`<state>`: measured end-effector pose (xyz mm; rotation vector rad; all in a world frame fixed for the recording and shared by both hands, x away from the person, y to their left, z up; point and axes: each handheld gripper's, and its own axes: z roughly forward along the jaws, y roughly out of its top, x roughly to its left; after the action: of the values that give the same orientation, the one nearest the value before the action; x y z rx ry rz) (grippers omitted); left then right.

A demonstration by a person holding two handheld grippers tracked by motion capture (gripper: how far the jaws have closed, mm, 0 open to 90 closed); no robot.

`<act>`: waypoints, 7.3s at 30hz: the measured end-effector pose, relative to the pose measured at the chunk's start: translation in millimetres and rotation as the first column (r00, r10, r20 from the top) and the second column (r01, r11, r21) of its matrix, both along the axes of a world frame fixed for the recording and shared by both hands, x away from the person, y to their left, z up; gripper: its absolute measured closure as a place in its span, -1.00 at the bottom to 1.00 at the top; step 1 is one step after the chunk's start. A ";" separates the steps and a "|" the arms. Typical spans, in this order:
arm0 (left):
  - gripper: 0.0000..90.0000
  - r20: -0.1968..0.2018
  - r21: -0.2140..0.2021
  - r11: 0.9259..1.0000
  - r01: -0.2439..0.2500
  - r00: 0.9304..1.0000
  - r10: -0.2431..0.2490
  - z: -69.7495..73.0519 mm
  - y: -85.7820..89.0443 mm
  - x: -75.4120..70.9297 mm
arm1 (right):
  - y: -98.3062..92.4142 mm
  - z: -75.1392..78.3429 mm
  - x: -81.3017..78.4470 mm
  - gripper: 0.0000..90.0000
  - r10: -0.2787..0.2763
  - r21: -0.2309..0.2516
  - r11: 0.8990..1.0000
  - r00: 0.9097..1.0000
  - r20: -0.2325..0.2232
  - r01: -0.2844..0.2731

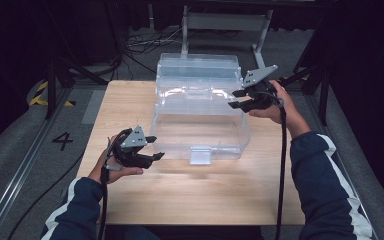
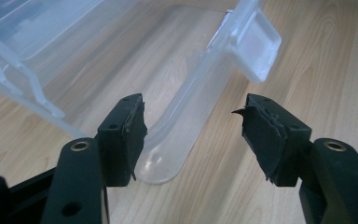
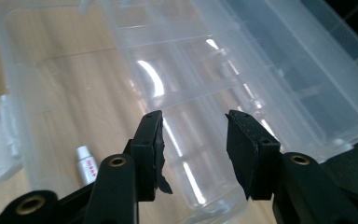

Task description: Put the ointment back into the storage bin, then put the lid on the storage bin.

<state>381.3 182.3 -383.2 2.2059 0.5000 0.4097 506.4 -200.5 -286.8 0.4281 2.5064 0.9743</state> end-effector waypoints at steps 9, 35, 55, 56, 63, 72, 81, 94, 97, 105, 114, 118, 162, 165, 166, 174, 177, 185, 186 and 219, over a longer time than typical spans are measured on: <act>-0.04 -0.010 0.016 0.999 0.030 0.999 -0.030 1.3 -14.4 12.0 | 0.6 1.0 21.7 0.21 -0.048 0.020 0.999 0.999 0.020 0.048; 0.15 -0.101 0.125 0.986 0.106 0.990 -0.094 -16.0 -40.7 40.9 | 12.3 -19.0 70.6 0.17 -0.098 0.030 0.995 0.995 -0.028 0.099; 0.59 -0.105 0.208 0.967 0.150 0.986 -0.130 -25.4 -49.0 47.9 | 13.2 -21.9 74.7 0.47 -0.088 0.017 0.996 0.995 -0.044 0.089; 0.61 -0.111 0.209 0.966 0.154 0.985 -0.133 -24.9 -48.8 48.5 | 13.0 -21.6 74.5 0.48 -0.083 0.015 0.996 0.996 -0.045 0.084; 0.65 -0.143 0.217 0.960 0.176 0.979 -0.147 -23.3 -47.3 51.4 | 10.9 -16.6 71.7 0.62 -0.049 -0.008 0.999 0.996 -0.071 0.048; 0.65 -0.151 0.220 0.961 0.167 0.979 -0.136 -23.0 -47.9 51.2 | 16.2 -11.7 68.9 0.69 -0.043 -0.059 0.997 0.996 -0.075 0.039; 0.64 -0.153 0.216 0.963 0.164 0.979 -0.132 -23.3 -47.9 51.0 | 18.5 -9.6 67.5 0.76 -0.020 -0.090 0.996 0.997 -0.068 0.014; 0.63 -0.140 0.208 0.966 0.156 0.982 -0.128 -24.5 -47.7 49.5 | 21.5 -5.6 69.9 0.82 0.020 -0.136 0.990 0.997 -0.081 -0.031; 0.63 -0.144 0.210 0.964 0.162 0.981 -0.133 -24.2 -47.4 50.0 | 24.3 -2.6 71.2 0.85 0.036 -0.173 0.984 0.995 -0.092 -0.052; 0.62 -0.145 0.208 0.966 0.157 0.981 -0.128 -24.3 -47.5 49.8 | 41.7 4.8 72.9 0.87 0.044 -0.341 0.937 0.994 -0.098 -0.075; 0.59 -0.134 0.206 0.969 0.140 0.984 -0.114 -25.1 -47.8 47.6 | 48.0 5.3 70.8 0.89 0.051 -0.389 0.918 0.995 -0.082 -0.079; 0.58 -0.126 0.201 0.970 0.135 0.986 -0.111 -25.8 -47.8 46.8 | 48.1 5.2 70.5 0.89 0.052 -0.386 0.919 0.996 -0.078 -0.079; 0.56 -0.145 0.172 0.979 0.109 0.986 -0.085 -27.0 -47.3 44.1 | 42.8 10.3 43.7 0.98 0.104 -0.304 0.946 0.994 -0.043 -0.112; 0.56 -0.147 0.173 0.978 0.113 0.985 -0.087 -26.9 -47.2 44.2 | 43.8 11.3 39.0 0.98 0.110 -0.310 0.944 0.993 -0.036 -0.115; 0.56 -0.143 0.172 0.978 0.114 0.986 -0.090 -27.1 -47.3 44.0 | 44.0 11.4 37.5 0.98 0.110 -0.308 0.944 0.993 -0.034 -0.115; 0.53 -0.137 0.172 0.978 0.116 0.986 -0.093 -27.4 -47.3 43.0 | 42.5 10.7 28.5 0.98 0.119 -0.301 0.946 0.992 -0.030 -0.123; 0.53 -0.137 0.171 0.979 0.115 0.986 -0.092 -27.4 -47.3 42.9 | 41.3 10.2 27.4 0.98 0.117 -0.293 0.949 0.993 -0.024 -0.119; 0.52 -0.137 0.170 0.979 0.113 0.987 -0.090 -27.5 -47.5 42.6 | 40.3 10.4 20.5 0.98 0.120 -0.284 0.951 0.992 -0.026 -0.123; 0.52 -0.136 0.172 0.978 0.114 0.987 -0.091 -27.4 -47.4 42.6 | 40.4 10.6 19.4 0.98 0.125 -0.288 0.949 0.992 -0.022 -0.126; 0.53 -0.164 0.376 0.915 0.146 0.982 -0.089 -20.7 -61.3 46.1 | 37.6 5.6 -8.9 0.95 0.132 -0.263 0.957 0.991 0.019 -0.122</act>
<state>427.3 121.0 -403.9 2.6490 0.3818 0.3052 497.5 -162.8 -281.2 0.1678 2.6080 0.6740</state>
